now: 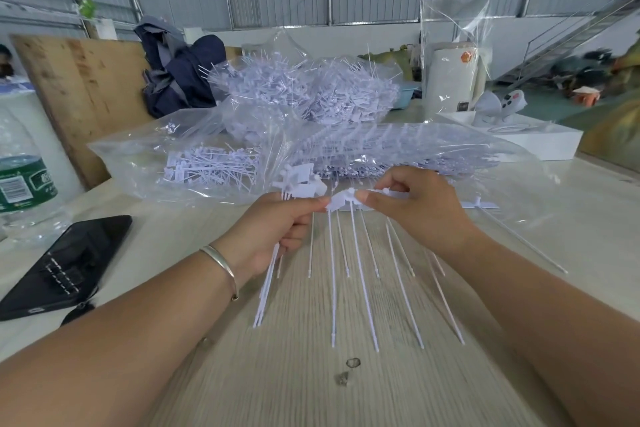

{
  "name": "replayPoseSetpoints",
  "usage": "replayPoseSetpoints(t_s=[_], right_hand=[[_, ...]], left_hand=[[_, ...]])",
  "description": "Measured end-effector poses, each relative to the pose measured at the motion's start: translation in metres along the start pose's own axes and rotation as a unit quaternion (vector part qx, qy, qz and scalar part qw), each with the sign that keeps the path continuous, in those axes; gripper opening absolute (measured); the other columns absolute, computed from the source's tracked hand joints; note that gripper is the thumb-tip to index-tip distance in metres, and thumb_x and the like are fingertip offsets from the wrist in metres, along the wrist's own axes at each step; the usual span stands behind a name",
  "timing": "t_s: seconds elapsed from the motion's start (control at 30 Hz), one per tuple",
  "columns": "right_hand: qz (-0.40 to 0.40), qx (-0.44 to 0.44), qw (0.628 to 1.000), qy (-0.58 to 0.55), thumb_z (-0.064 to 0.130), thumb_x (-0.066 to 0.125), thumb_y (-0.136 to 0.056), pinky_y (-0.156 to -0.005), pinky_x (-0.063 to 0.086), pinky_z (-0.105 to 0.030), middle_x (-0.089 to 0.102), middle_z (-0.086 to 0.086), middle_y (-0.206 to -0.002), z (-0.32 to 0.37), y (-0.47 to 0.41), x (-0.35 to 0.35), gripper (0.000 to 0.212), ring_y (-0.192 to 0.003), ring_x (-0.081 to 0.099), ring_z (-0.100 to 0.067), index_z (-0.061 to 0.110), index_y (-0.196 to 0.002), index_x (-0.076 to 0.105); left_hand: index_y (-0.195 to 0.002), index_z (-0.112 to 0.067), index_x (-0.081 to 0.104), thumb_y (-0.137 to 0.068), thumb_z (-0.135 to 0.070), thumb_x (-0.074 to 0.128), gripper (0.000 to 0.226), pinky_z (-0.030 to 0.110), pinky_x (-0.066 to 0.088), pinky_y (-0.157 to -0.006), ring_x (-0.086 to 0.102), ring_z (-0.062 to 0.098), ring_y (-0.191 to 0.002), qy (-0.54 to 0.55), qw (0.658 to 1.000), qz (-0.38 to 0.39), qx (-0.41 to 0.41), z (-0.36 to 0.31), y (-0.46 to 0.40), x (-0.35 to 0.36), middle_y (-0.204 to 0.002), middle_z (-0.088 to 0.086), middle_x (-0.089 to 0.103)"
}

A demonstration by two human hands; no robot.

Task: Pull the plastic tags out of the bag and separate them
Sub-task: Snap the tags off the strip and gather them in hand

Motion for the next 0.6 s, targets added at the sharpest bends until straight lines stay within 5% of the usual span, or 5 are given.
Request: replayPoseSetpoints(t_s=[0.17,0.37,0.6], right_hand=[[0.052,0.013,0.987,-0.152,0.045,0.074,-0.075,-0.053,0.028,-0.015,0.038,0.01,-0.055,0.0,0.002,0.003,0.034,-0.054,0.035,-0.004,0.013,-0.068,0.064],[0.134,0.015,0.977,-0.168,0.062,0.061,-0.067,-0.06,0.03,-0.027,0.036,0.008,-0.054,0.006,0.012,0.022,0.068,-0.055,0.034,-0.009,-0.004,-0.083,0.061],[0.12,0.021,0.977,-0.175,0.042,0.071,-0.081,-0.05,0.026,-0.018,0.041,0.004,-0.059,0.006,0.011,0.02,0.04,-0.054,0.036,-0.008,0.002,-0.08,0.064]], left_hand=[[-0.072,-0.021,0.056,-0.056,-0.034,0.083,0.034,0.017,0.015,-0.034,0.017,0.006,-0.04,0.043,0.997,0.06,0.005,-0.006,0.004,0.009,-0.057,-0.007,0.021],[-0.055,-0.024,0.055,-0.068,-0.027,0.073,0.023,0.015,0.014,-0.034,0.019,0.002,-0.035,0.131,0.982,0.135,-0.008,-0.01,0.011,0.027,-0.051,-0.009,0.023],[-0.08,-0.018,0.053,-0.09,-0.036,0.061,0.022,0.015,0.021,-0.033,0.033,0.004,-0.035,0.096,0.993,0.061,-0.041,-0.009,0.009,0.017,-0.05,-0.009,0.051]])
Point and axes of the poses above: each hand's wrist, its own y-axis away from the middle knuckle, its own x-axis out of the palm, z = x × y, the point moved 5 cm from there along -y, towards the middle knuckle
